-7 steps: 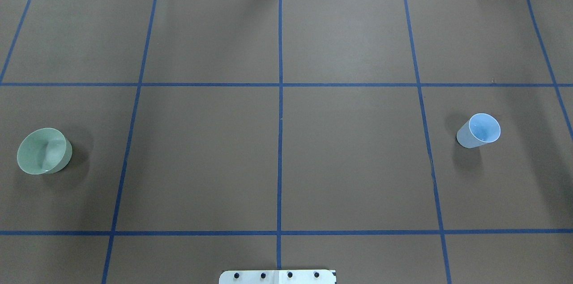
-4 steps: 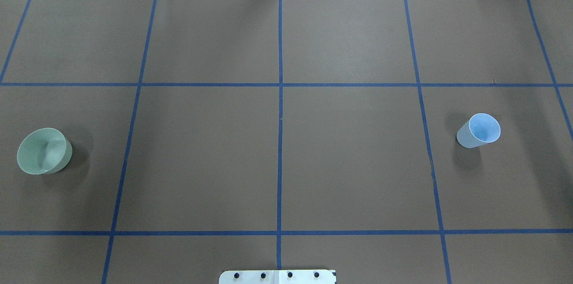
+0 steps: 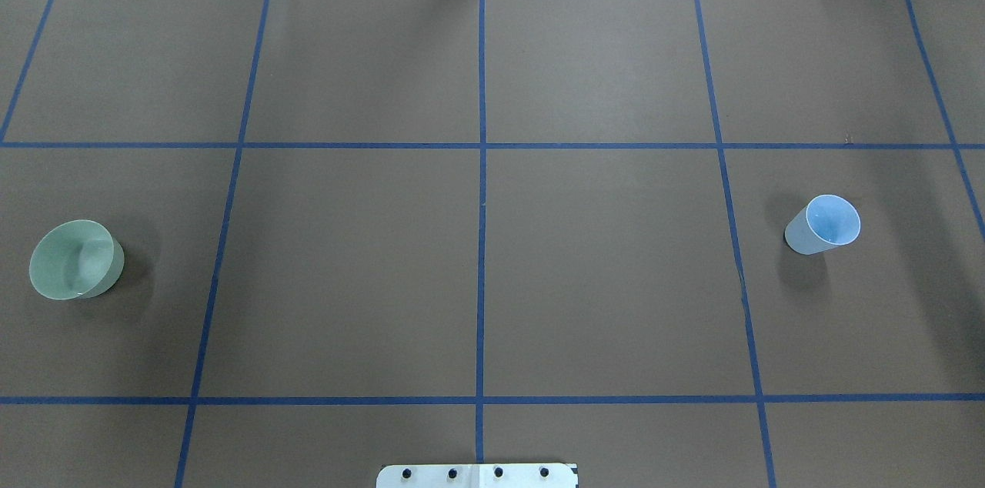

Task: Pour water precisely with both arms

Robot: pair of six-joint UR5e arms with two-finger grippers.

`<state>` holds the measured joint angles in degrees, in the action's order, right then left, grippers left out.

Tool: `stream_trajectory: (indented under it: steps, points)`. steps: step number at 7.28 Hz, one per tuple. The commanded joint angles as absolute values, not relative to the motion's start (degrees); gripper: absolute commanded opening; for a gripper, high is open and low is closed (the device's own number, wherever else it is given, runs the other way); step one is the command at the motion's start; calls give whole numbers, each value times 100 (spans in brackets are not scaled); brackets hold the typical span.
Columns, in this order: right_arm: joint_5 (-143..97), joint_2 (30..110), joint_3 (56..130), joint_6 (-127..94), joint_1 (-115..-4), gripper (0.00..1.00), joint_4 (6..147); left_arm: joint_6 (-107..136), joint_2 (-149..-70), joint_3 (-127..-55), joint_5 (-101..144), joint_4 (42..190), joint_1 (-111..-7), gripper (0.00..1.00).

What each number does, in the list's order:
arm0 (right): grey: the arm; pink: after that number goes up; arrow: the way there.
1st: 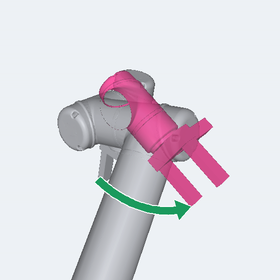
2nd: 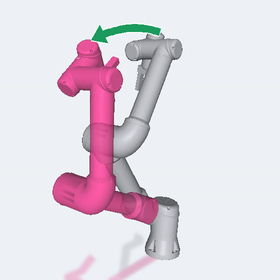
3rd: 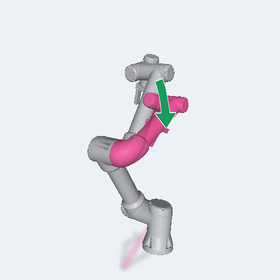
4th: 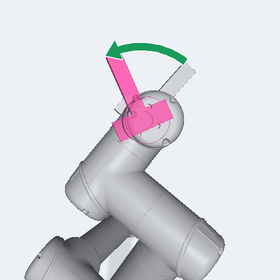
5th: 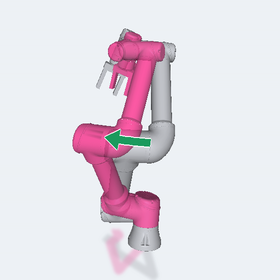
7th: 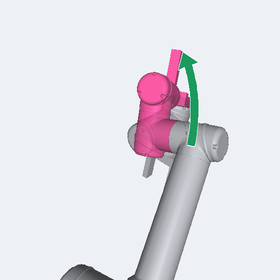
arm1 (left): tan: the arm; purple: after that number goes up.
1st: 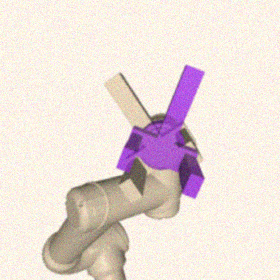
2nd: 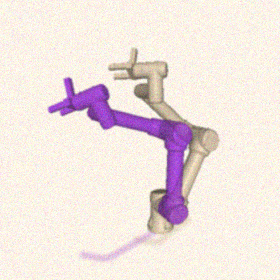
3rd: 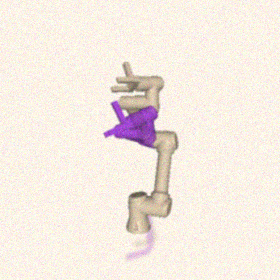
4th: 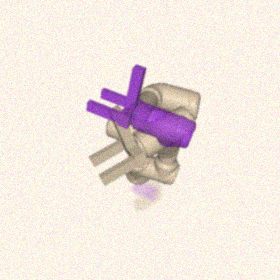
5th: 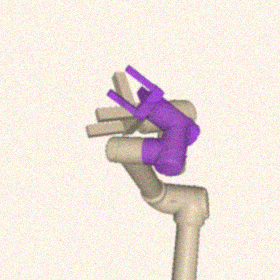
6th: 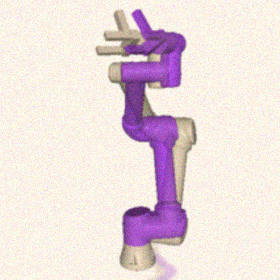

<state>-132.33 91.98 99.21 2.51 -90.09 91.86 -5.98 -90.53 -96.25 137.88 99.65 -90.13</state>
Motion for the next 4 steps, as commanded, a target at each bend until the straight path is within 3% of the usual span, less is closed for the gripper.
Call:
stream_trajectory:
  steps: [1,4]
  points:
    - [-13236,9202,9914,246,-9009,100,9185,-238,-9035,-9606,13825,10081,-8868,100]
    - [-13236,9202,9914,246,-8991,100,9185,173,-9044,-9607,13825,10538,-8369,100]
